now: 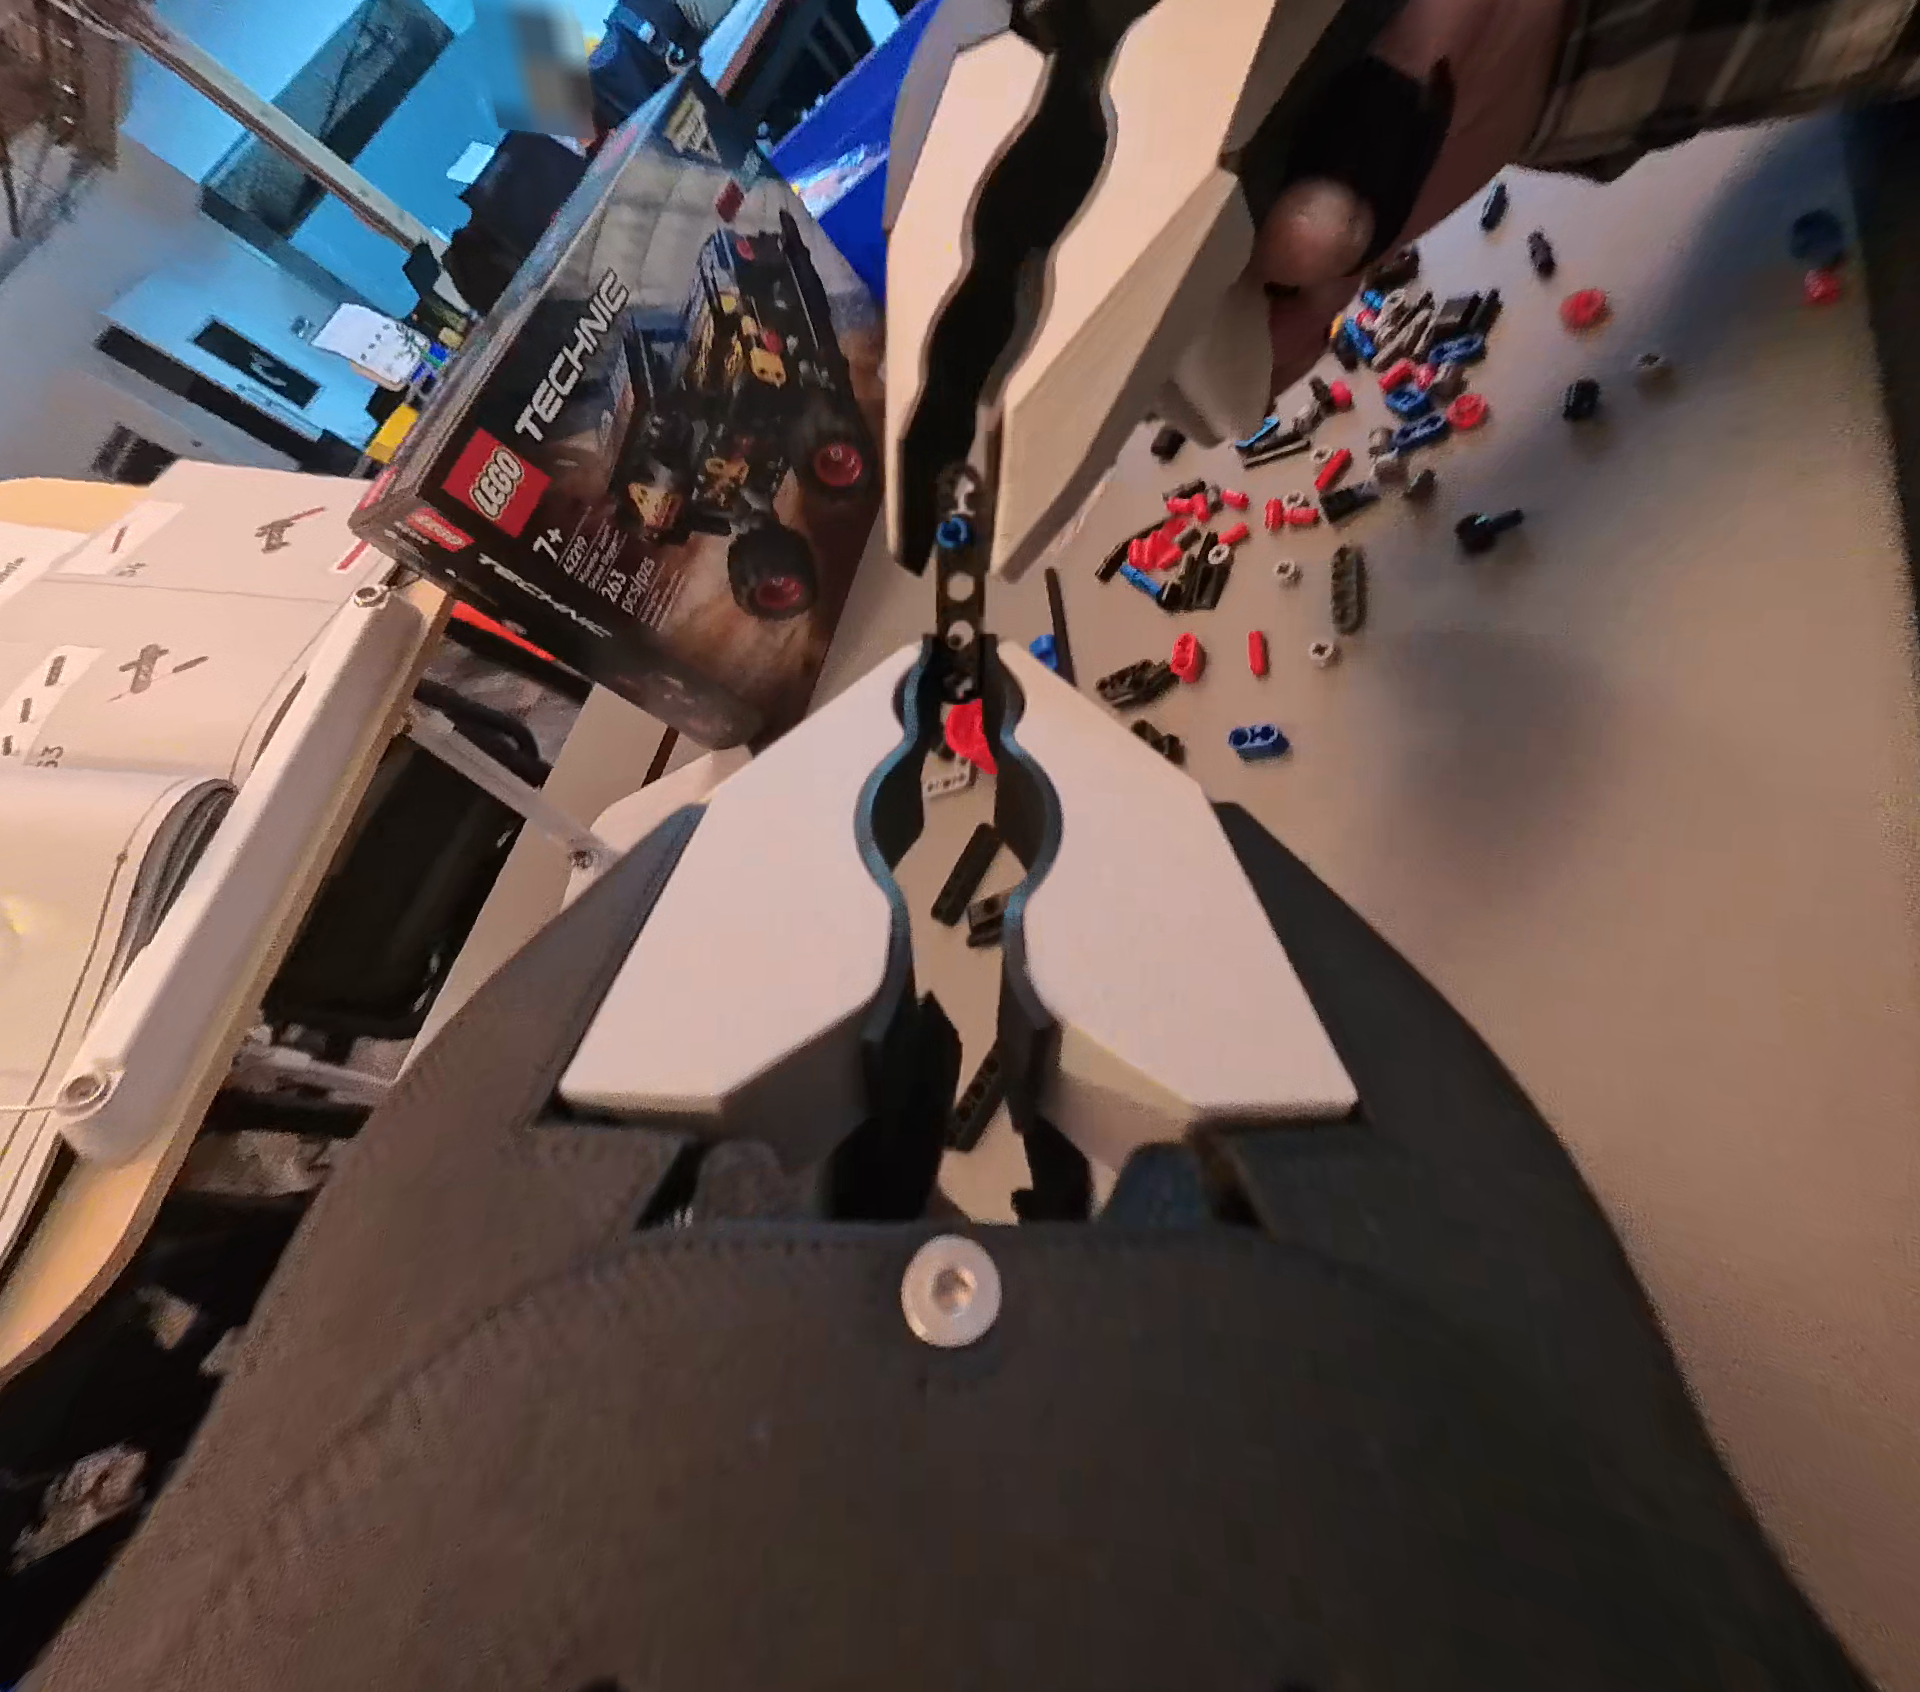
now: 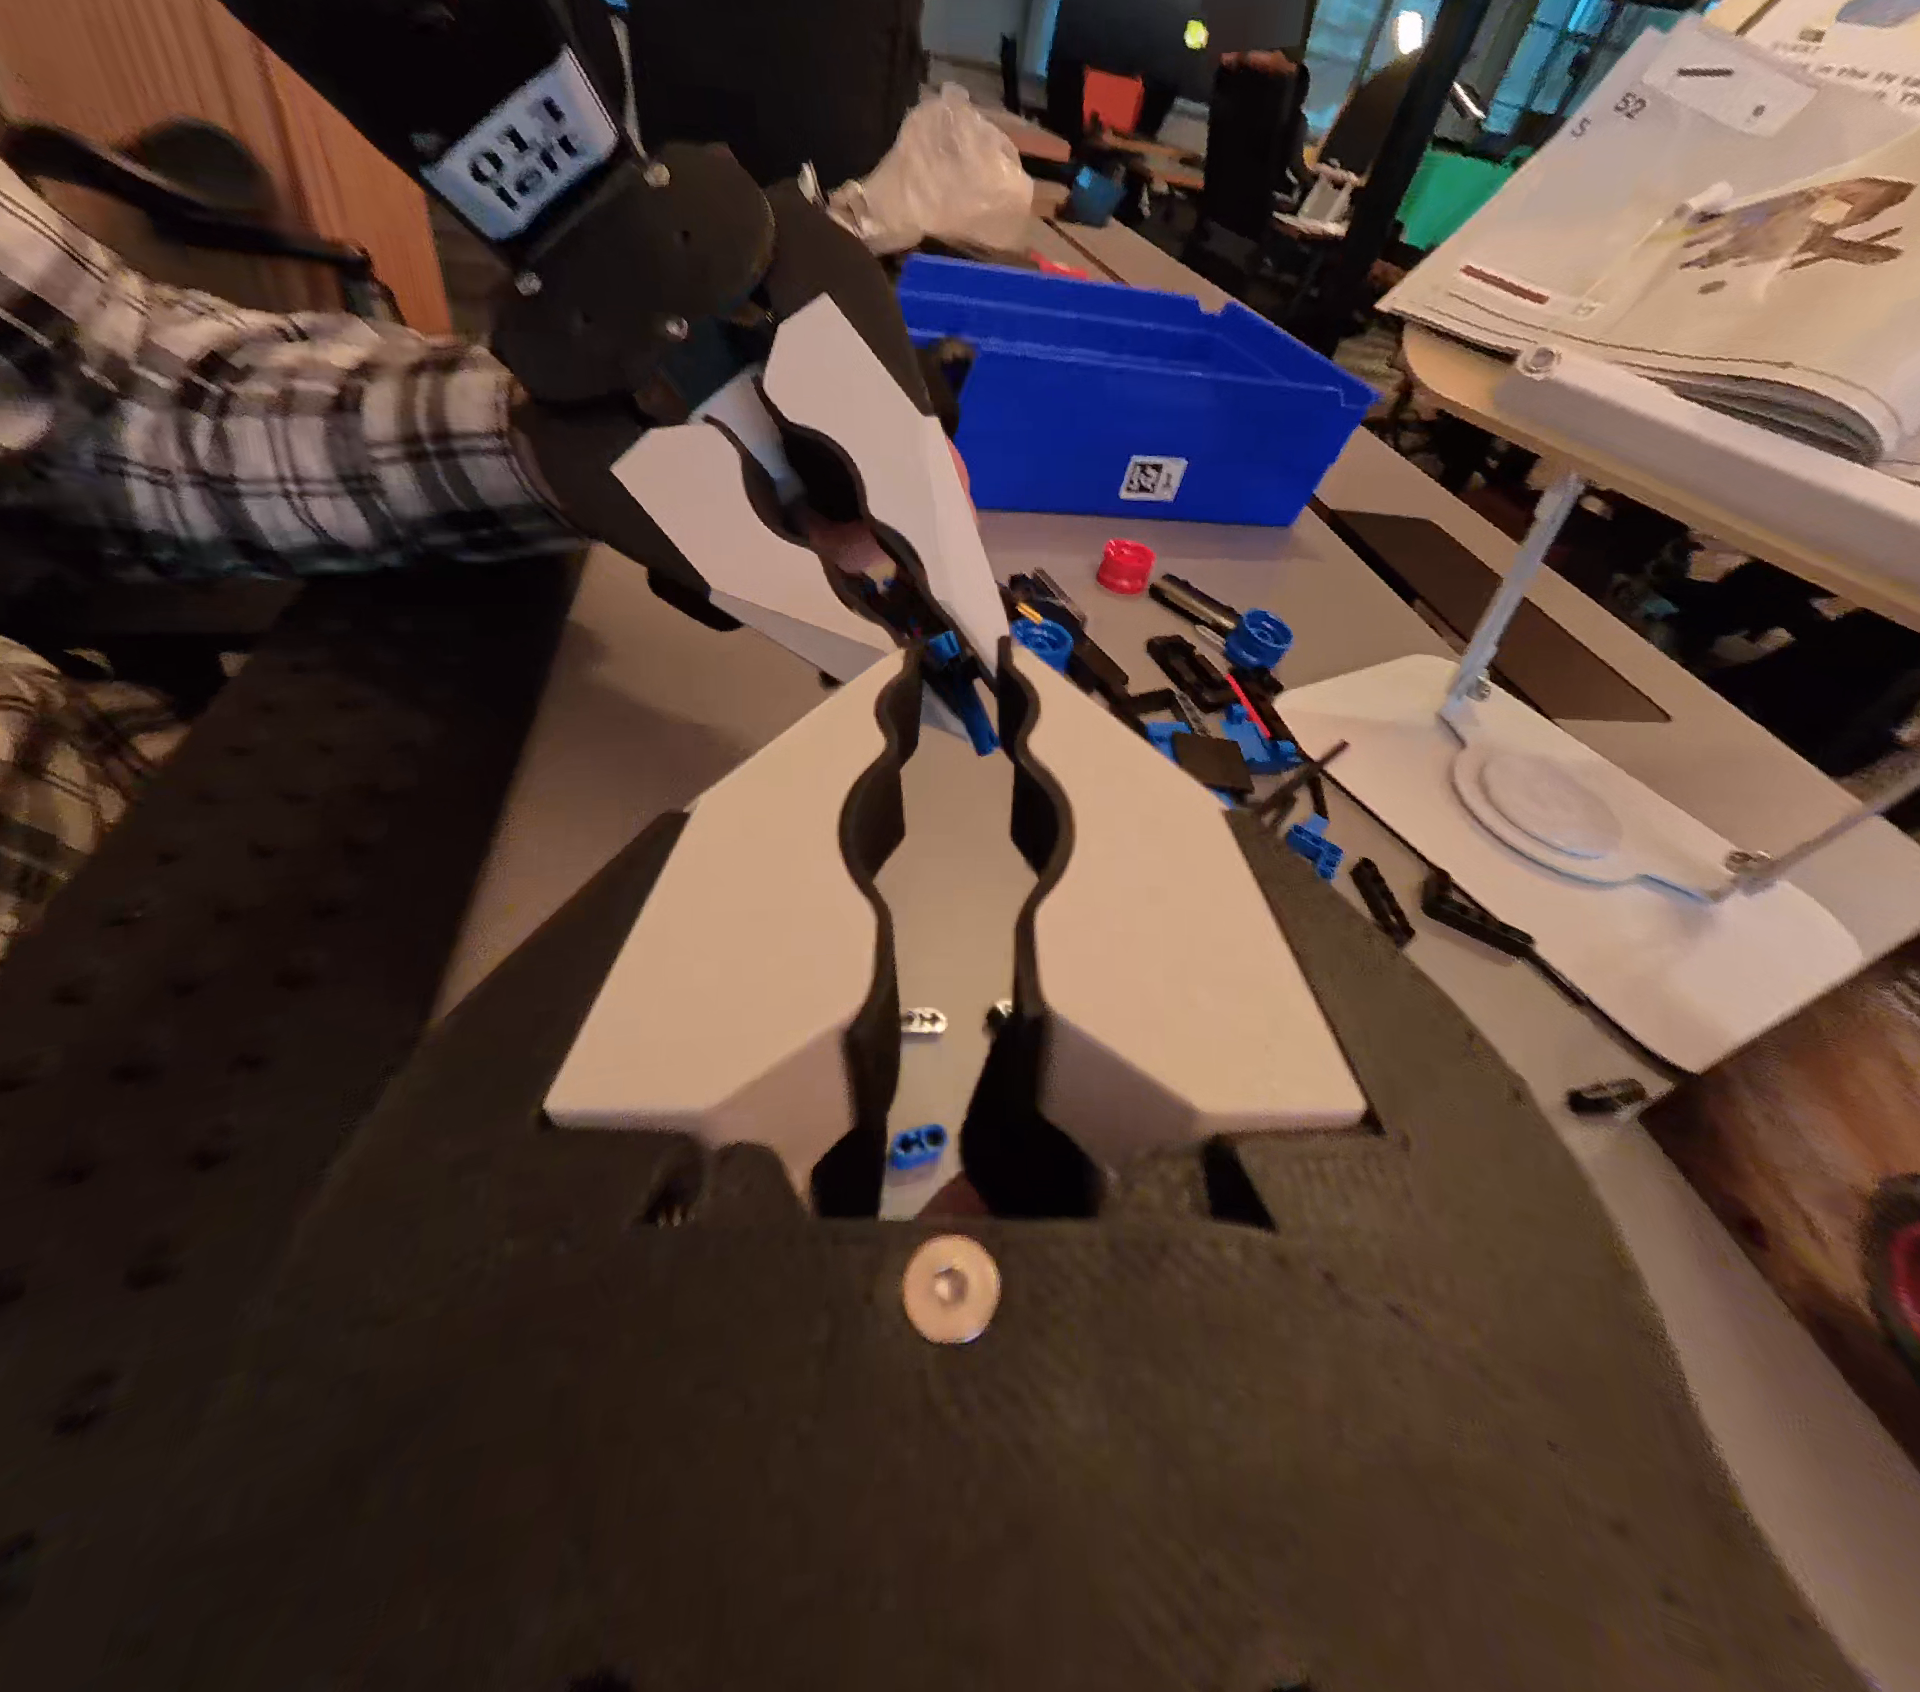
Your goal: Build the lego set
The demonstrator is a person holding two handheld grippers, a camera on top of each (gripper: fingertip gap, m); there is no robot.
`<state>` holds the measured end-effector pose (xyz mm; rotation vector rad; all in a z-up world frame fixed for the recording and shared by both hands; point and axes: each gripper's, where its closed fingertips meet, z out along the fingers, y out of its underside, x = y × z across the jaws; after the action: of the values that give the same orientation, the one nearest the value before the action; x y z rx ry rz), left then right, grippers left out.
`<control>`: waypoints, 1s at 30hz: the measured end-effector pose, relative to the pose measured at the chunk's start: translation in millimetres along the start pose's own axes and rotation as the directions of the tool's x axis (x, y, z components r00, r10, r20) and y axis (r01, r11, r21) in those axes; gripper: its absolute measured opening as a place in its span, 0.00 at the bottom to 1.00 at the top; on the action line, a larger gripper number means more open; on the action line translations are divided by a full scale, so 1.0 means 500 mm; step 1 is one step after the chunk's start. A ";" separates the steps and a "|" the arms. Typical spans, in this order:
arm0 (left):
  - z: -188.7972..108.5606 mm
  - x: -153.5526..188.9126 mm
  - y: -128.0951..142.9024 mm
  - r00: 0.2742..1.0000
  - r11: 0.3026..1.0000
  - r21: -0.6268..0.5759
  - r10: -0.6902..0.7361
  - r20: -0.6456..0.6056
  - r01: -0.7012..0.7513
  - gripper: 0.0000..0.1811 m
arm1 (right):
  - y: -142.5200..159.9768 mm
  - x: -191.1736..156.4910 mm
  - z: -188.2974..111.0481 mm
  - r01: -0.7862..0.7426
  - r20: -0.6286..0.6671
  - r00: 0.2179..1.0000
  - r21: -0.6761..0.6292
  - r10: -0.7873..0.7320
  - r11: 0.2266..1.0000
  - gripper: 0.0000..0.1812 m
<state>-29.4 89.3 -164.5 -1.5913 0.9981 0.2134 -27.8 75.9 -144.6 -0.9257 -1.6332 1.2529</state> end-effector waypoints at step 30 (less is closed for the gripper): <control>-0.046 -0.001 -0.070 0.517 0.576 0.088 -0.643 -0.566 0.813 0.04 | -0.037 -0.025 -0.017 0.243 -0.038 0.970 0.055 -0.241 0.969 0.03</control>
<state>-14.2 67.3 -132.2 -1.6201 0.5517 -0.9763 -16.7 63.4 -127.9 -0.6825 -1.6217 1.1071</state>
